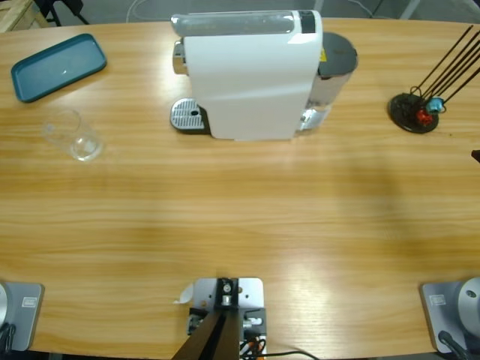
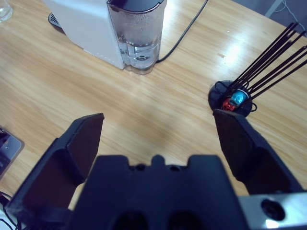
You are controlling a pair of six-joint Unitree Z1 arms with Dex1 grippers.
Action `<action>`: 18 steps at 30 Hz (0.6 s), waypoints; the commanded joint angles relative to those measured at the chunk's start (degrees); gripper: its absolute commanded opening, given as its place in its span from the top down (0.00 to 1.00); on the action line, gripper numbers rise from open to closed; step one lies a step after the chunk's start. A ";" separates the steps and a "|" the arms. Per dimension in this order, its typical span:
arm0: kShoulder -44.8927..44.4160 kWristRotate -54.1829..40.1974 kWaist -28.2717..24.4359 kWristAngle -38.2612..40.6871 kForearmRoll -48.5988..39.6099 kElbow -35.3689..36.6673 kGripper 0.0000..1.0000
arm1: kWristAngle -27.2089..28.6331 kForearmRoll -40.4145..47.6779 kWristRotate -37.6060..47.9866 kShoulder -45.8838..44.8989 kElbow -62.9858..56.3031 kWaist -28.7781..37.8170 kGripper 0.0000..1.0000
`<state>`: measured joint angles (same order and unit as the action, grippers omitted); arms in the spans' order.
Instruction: Pour coffee
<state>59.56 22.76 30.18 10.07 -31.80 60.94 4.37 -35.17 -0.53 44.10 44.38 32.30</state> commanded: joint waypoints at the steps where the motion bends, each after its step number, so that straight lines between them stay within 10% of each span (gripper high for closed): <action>1: 16.44 17.44 0.49 8.79 10.84 3.24 0.04 | 1.16 -0.14 0.29 0.76 -1.61 -0.04 0.00; 18: 41.39 24.79 1.95 23.51 23.53 10.69 0.17 | 1.16 -0.07 0.39 0.80 -1.66 -0.04 0.00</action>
<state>94.08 46.67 30.43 32.70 -10.17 69.88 4.38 -35.17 -0.53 44.09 44.38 32.30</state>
